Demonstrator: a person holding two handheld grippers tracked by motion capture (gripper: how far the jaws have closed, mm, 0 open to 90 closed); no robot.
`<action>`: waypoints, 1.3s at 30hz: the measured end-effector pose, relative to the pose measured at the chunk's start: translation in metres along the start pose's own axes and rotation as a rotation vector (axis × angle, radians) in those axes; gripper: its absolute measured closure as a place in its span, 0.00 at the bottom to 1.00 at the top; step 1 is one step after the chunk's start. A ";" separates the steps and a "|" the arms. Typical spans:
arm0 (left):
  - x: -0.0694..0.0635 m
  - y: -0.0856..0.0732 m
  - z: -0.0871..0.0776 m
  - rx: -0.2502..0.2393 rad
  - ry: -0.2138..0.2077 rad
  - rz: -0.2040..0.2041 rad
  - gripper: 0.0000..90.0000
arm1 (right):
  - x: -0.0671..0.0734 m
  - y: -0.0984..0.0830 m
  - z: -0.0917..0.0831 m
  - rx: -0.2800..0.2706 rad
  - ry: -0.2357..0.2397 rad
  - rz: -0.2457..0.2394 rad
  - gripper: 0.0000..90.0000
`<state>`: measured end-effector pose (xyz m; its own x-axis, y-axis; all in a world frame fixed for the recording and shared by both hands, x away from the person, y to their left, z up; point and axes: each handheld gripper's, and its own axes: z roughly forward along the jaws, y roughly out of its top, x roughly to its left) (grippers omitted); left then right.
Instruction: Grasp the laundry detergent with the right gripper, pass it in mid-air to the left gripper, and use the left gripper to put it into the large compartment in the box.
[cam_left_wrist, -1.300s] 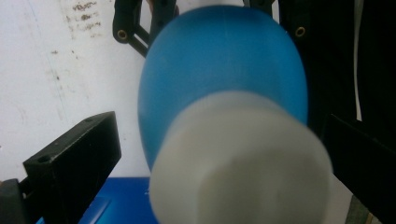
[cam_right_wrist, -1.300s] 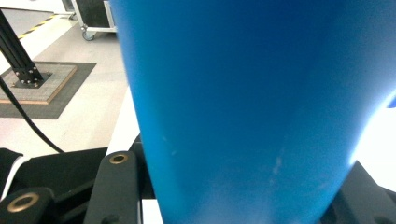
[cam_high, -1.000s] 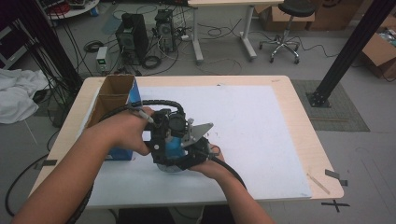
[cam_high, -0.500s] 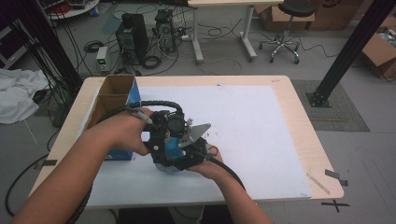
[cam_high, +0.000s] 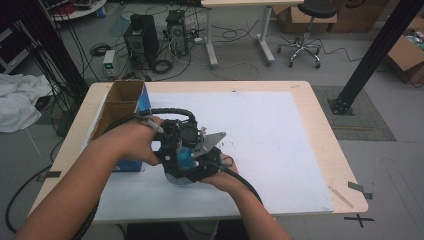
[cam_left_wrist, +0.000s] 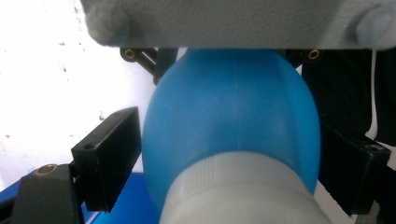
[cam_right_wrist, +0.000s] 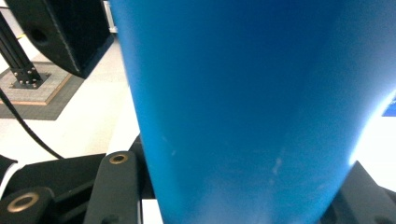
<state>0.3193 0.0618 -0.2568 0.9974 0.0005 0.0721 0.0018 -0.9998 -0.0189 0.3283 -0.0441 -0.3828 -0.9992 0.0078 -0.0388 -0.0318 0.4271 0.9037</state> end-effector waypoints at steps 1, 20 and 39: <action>0.000 0.000 0.000 0.000 0.000 0.000 0.19 | 0.000 0.000 0.000 0.002 -0.002 -0.005 0.52; 0.000 -0.001 -0.003 0.019 0.008 -0.006 0.29 | 0.001 0.000 0.000 -0.001 0.004 0.023 0.52; 0.000 0.000 0.000 0.023 0.004 -0.011 0.42 | -0.001 0.000 0.002 -0.012 -0.007 -0.005 0.52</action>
<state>0.3192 0.0616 -0.2570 0.9970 0.0112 0.0761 0.0144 -0.9990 -0.0414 0.3296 -0.0429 -0.3838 -0.9989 0.0125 -0.0462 -0.0368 0.4164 0.9084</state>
